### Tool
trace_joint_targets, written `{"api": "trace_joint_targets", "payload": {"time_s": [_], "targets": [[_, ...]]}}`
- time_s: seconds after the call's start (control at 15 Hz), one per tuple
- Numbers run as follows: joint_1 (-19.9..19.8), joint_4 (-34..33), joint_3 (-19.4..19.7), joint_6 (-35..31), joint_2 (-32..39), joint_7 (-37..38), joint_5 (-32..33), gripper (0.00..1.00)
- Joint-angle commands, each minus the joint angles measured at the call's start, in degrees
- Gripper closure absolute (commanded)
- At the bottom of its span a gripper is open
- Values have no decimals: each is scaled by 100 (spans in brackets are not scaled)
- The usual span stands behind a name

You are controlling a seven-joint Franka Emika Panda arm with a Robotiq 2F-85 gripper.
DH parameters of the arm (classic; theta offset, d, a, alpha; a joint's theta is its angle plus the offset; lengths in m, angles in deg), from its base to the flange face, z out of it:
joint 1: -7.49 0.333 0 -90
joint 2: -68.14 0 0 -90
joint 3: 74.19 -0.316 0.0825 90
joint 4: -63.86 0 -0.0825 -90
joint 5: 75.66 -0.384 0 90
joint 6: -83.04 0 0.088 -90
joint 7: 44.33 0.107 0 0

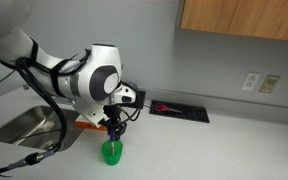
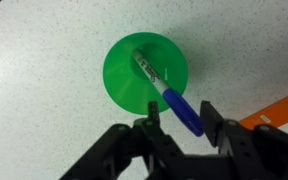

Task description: Take the pen out of the cup and put it on the counter

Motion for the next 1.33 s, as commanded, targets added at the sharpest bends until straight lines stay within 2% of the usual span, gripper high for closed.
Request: {"api": "trace_joint_targets", "payload": {"time_s": [0.0, 0.13, 0.2, 0.53, 0.87, 1.0, 1.27], "targets": [[94, 249, 90, 263, -652, -57, 33, 81], [66, 276, 72, 319, -846, -67, 15, 97], [47, 275, 67, 378, -929, -79, 0, 100], [-50, 253, 128, 714, -1488, -204, -47, 97], [-414, -110, 272, 1123, -1805, -134, 201, 97], [-636, -323, 294, 1247, -1736, -86, 435, 97], [-908, -662, 281, 1137, -953, 171, 958, 97]]}}
